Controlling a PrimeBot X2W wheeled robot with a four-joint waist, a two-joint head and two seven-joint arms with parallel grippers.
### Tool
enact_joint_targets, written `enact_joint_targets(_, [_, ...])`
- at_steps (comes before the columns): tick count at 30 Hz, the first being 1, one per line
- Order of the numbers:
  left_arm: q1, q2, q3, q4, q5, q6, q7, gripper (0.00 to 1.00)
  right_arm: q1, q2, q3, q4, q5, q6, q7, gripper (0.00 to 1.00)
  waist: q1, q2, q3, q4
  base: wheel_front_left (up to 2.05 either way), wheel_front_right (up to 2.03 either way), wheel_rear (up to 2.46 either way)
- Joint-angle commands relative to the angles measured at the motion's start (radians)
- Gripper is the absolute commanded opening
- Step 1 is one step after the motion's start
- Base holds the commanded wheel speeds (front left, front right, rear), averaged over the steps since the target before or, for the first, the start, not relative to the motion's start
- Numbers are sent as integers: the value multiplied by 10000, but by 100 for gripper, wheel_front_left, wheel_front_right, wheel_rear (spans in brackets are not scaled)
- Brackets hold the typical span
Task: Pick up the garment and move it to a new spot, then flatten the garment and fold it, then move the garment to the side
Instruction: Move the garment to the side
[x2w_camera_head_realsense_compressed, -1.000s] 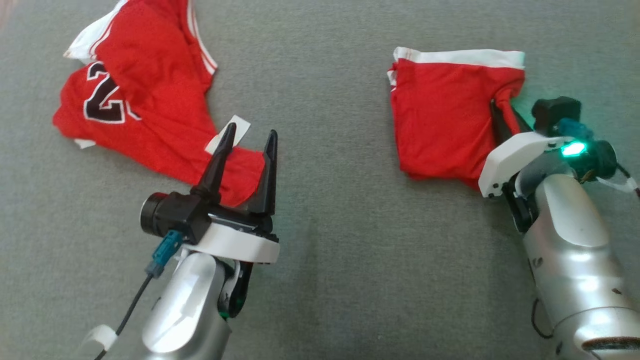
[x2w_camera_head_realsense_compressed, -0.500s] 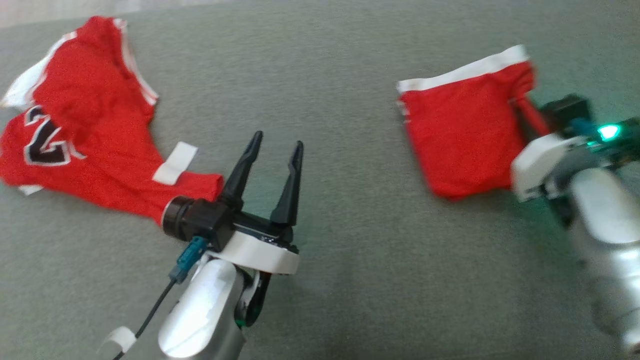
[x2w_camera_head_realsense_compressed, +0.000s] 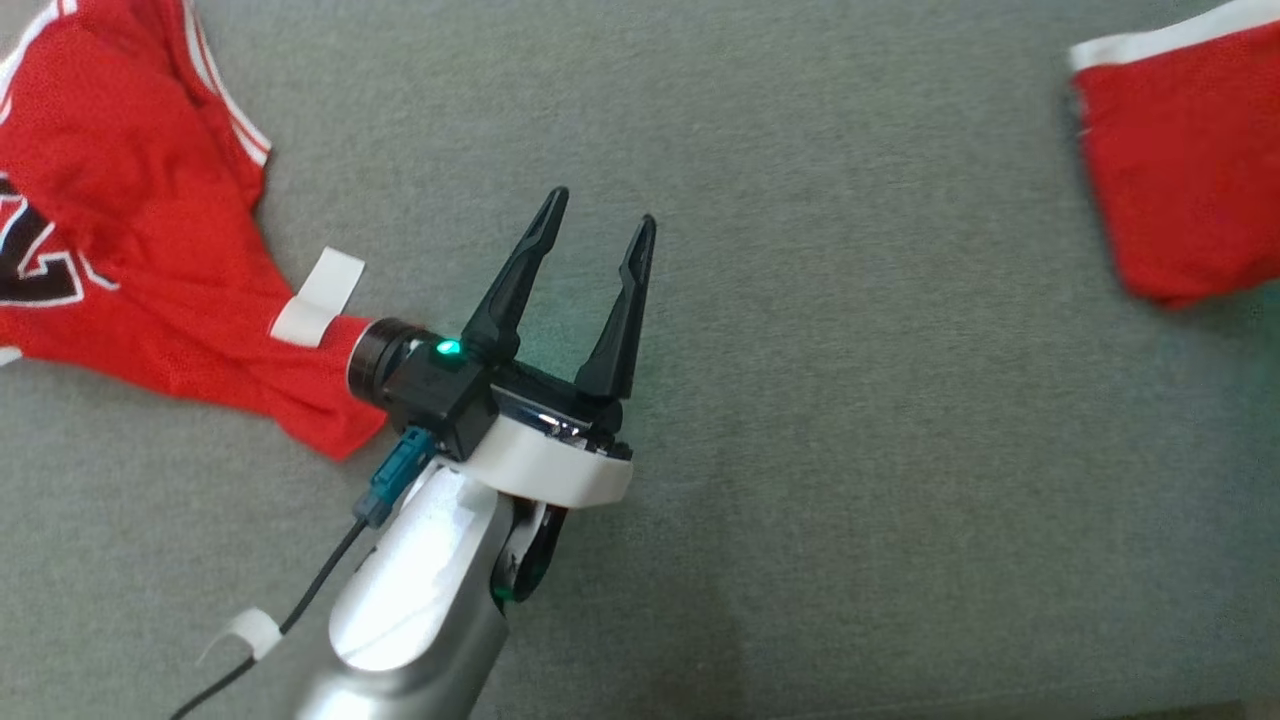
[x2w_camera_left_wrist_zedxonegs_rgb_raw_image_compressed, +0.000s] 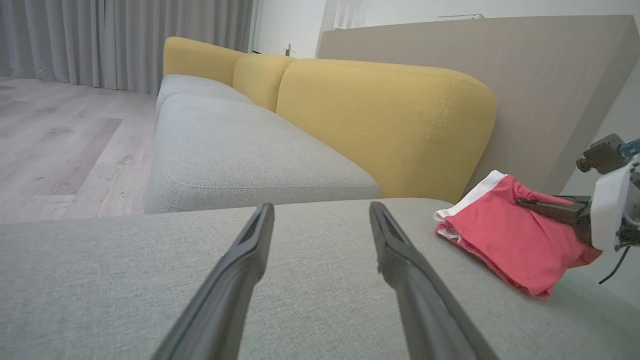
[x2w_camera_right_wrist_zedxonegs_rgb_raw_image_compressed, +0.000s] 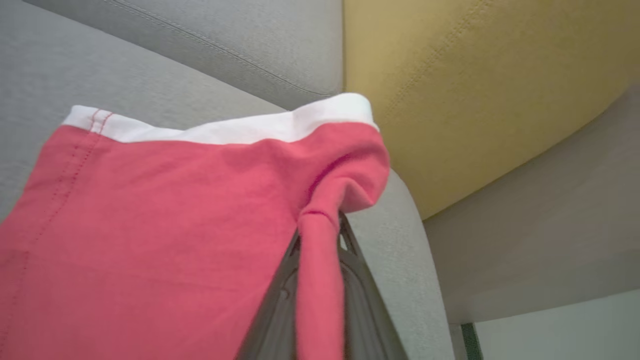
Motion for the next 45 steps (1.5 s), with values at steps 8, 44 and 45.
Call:
enact_joint_targets(8, [-359, 81, 372, -369, 59, -18, -51, 100, -213, -379, -973, 150, -162, -9, -6, 0, -1, 0, 396, 322, 0, 0, 0])
enact_joint_targets(44, [2092, 119, 3159, -292, 430, 96, -51, 100, 1889, 3477, -1035, -2751, 2125, -9, -1429, 100, -1, 0, -3064, 470, 0, 0, 0])
enact_joint_targets(45, [2221, 117, 3217, -281, 442, 63, -51, 100, 2171, 3614, -1075, -2960, 2175, -9, -1463, 100, -1, 0, -3144, 514, 0, 0, 0])
